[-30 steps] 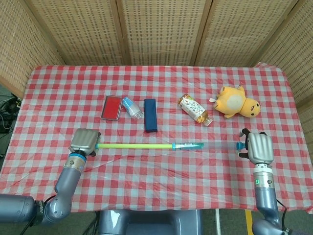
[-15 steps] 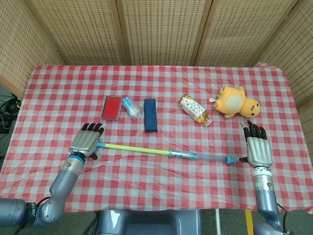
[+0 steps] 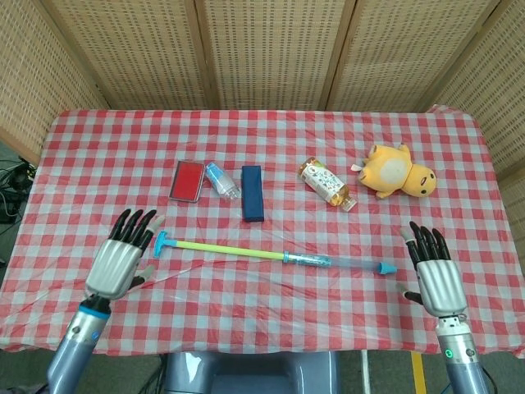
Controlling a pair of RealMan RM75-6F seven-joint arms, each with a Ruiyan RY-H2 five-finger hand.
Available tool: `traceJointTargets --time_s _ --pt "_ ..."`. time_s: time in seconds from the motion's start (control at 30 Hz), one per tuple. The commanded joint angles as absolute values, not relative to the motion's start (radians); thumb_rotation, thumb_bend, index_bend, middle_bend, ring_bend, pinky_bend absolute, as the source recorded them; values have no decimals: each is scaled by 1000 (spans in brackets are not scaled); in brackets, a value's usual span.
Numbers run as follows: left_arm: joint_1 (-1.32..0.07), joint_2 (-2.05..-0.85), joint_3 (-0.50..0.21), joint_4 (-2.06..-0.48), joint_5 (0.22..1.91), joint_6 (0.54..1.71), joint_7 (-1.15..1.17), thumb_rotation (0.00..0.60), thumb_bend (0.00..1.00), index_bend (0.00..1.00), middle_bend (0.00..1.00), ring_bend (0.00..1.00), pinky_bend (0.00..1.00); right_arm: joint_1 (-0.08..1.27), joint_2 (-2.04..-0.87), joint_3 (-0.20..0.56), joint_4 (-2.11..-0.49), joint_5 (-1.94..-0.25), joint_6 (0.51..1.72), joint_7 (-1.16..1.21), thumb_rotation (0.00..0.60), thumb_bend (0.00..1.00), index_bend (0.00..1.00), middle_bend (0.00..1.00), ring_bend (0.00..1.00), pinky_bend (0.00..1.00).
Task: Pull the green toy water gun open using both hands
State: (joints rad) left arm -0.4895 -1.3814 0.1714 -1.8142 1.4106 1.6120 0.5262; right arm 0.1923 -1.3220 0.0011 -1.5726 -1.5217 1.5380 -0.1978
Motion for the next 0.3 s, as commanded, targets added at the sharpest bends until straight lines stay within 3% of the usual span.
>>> traceJointTargets --time_s 0.03,0.3 --pt "-350 -1398 266 -1708 1539 1730 481 600 247 19 0 0 0 149 -1305 -48 -1544 -1589 1587 -166 600 144 0 0 0 0" --pt "-259 -1353 258 -1653 1572 1759 424 600 246 0 0 0 0 126 -1290 -64 -1538 -1655 1610 -183 600 140 0 0 0 0"
